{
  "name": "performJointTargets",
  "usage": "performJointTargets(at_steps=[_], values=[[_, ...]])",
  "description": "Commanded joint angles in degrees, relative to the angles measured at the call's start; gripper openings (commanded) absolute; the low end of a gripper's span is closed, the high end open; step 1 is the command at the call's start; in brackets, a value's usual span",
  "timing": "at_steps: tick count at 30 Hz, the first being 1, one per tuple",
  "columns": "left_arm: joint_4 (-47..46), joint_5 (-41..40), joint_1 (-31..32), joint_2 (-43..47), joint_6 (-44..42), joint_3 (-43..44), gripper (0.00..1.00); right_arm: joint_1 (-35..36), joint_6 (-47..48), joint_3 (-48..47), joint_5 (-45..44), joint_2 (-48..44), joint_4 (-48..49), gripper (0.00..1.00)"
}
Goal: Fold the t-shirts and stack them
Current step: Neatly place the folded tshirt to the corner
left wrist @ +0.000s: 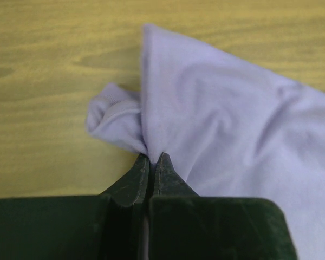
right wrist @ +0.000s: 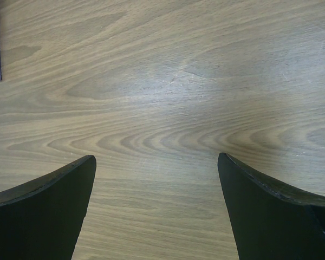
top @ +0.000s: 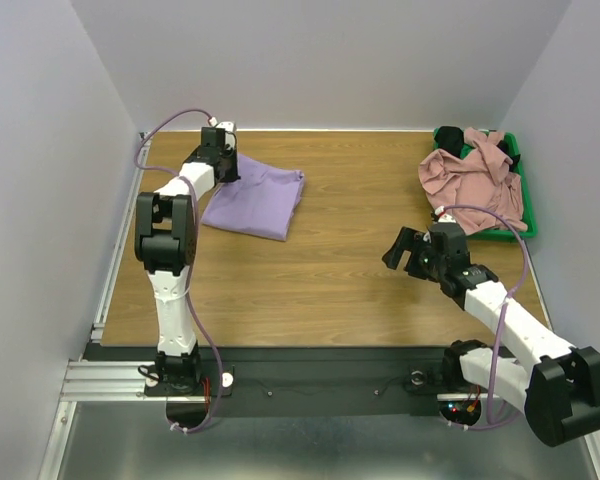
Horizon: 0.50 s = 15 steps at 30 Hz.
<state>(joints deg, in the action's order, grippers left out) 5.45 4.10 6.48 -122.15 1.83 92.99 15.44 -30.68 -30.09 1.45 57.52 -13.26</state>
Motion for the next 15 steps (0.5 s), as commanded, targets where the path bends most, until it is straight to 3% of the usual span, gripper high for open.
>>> performJointTargets(at_steps=[1, 6, 15], values=[[1.13, -2.16, -0.94, -3.96, 4.32, 8.68, 0.0, 0.38, 0.7, -0.59, -1.1, -0.91, 1.83, 1.0], [4.56, -7.61, -1.03, -10.81, 14.05, 17.55, 0.0, 0.38, 0.79, -0.85, -3.47, 0.05, 1.92, 1.0], [7.81, -8.05, -0.16, -21.36, 34.62, 29.41, 0.0, 0.29, 0.79, -1.47, -4.18, 2.69, 1.92, 1.0]])
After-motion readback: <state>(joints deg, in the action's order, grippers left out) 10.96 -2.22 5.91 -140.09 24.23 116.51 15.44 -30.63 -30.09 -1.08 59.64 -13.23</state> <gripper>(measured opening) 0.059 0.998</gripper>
